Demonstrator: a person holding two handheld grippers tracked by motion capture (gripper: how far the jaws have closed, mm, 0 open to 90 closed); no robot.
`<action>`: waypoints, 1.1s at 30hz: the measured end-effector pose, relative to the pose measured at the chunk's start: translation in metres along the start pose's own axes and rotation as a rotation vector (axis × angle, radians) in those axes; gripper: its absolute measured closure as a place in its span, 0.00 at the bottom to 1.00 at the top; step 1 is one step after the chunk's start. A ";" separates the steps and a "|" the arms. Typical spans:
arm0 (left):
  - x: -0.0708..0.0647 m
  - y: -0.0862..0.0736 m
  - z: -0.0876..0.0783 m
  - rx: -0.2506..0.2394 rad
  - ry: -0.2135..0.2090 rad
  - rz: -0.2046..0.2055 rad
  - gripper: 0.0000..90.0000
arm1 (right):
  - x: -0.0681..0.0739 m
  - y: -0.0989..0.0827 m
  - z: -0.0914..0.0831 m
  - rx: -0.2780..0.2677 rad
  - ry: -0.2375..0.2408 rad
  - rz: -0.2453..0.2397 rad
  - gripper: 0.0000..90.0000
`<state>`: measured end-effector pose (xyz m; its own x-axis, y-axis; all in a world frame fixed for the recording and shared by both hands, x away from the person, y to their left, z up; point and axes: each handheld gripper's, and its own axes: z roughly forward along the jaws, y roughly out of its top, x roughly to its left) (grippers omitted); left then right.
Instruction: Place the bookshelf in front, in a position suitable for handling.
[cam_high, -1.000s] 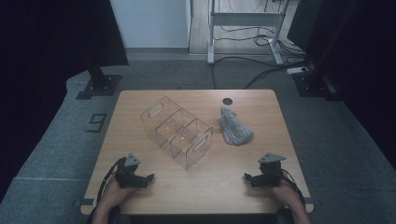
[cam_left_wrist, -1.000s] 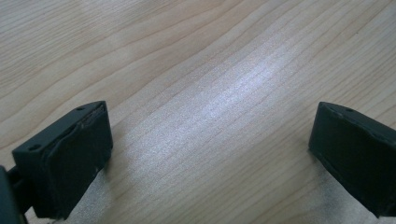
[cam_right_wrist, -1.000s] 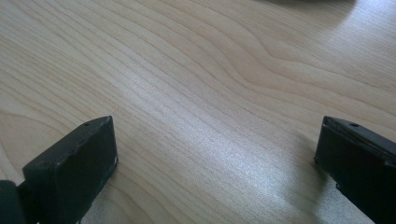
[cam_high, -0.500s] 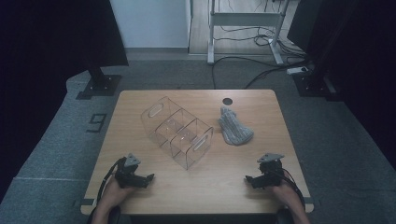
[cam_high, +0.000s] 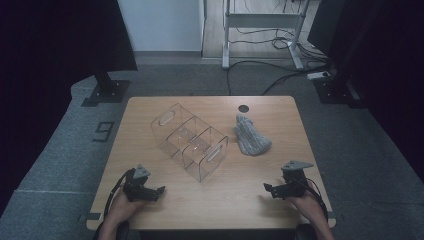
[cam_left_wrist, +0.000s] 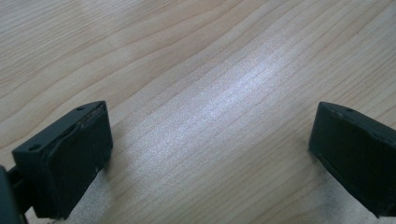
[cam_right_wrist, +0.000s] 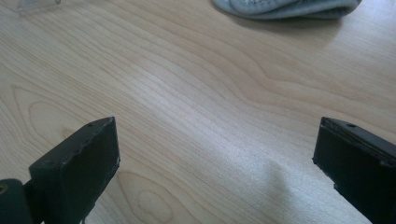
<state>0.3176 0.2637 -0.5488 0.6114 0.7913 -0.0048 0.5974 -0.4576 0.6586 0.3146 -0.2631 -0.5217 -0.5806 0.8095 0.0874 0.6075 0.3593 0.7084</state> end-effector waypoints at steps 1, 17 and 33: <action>0.000 0.000 0.000 -0.001 0.000 -0.002 0.00 | 0.000 0.001 -0.001 0.000 -0.004 -0.006 0.00; 0.000 0.000 0.000 0.000 0.000 0.001 0.00 | -0.010 0.029 -0.013 -0.061 -0.029 0.016 0.00; 0.000 0.000 0.000 -0.002 0.001 0.000 0.00 | -0.021 0.072 0.012 -0.028 -0.034 -0.029 0.02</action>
<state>0.3176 0.2636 -0.5490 0.6108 0.7918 -0.0038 0.5965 -0.4570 0.6598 0.3770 -0.2491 -0.4807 -0.5785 0.8145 0.0434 0.5751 0.3696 0.7299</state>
